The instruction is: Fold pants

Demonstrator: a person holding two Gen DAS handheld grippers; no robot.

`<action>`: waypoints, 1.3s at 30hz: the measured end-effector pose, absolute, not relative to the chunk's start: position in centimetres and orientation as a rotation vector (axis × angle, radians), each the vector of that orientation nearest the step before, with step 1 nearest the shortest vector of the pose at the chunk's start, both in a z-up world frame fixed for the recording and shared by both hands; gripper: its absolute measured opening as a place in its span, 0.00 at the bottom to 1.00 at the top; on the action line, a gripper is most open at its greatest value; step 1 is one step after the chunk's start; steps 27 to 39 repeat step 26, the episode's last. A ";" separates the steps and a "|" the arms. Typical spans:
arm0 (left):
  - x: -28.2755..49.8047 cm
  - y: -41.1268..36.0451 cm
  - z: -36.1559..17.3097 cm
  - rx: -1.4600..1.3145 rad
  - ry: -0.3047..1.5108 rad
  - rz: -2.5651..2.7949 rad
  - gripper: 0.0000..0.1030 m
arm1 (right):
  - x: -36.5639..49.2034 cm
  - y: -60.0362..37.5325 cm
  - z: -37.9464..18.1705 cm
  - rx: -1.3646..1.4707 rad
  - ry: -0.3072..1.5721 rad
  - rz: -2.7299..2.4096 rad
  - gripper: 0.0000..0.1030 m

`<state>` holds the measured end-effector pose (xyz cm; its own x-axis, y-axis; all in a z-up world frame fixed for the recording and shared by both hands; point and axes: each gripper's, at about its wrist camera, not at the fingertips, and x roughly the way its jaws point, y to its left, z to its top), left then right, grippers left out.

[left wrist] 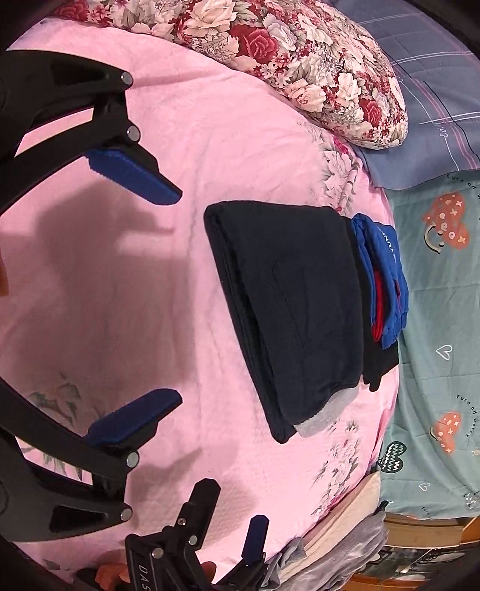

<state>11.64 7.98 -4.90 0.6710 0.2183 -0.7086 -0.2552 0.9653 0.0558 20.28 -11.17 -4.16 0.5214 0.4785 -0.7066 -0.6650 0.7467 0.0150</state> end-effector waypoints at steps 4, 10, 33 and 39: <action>11.6 8.1 -4.9 -0.058 0.791 0.267 0.98 | 20.2 -11.1 -4.2 -0.279 0.753 0.699 0.99; 11.5 8.5 -4.9 -0.087 0.784 0.268 0.98 | 20.3 -11.1 -4.2 -0.280 0.756 0.699 0.99; 11.1 8.6 -4.7 -0.103 0.764 0.261 0.98 | 20.2 -11.0 -4.2 -0.282 0.756 0.702 0.99; 11.1 8.6 -4.7 -0.103 0.764 0.261 0.98 | 20.2 -11.0 -4.2 -0.282 0.756 0.702 0.99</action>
